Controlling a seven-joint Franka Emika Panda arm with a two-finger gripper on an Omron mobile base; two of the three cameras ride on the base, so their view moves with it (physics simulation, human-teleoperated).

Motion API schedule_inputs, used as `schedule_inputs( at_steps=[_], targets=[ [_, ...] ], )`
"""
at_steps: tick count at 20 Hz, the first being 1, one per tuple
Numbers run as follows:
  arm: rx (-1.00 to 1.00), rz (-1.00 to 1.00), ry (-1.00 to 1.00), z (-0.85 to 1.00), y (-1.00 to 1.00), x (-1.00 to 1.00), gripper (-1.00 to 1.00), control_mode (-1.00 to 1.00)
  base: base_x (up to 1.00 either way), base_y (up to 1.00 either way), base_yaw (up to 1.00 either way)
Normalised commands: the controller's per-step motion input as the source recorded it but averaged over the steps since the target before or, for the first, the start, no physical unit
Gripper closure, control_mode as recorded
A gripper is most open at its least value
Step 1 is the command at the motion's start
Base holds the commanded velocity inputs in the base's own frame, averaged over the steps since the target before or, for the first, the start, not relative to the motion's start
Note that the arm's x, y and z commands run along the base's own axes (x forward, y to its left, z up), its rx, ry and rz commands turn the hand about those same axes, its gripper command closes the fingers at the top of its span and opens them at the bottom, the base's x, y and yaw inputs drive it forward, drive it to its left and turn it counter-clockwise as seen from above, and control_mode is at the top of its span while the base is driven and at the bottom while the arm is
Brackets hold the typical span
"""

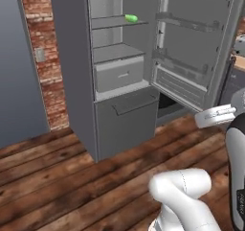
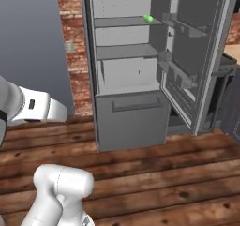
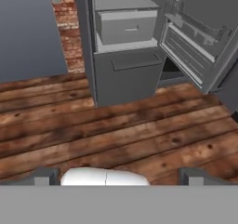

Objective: Open the fridge, remove the orange, corn, and chicken drumstick, and place them on any counter.

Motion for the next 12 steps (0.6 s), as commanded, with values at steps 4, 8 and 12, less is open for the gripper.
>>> schedule_inputs(
  at_steps=[4, 8, 12],
  targets=[
    [0.00, 0.00, 0.00, 0.00, 0.00, 0.00, -1.00, 1.00, 1.00, -0.01, 0.07],
    [0.00, 0.00, 0.00, 0.00, 0.00, 0.00, -1.00, 1.00, 1.00, -0.06, 0.10],
    [0.00, 0.00, 0.00, 0.00, 0.00, 0.00, -1.00, 1.00, 1.00, -0.11, 0.10]
  ],
)
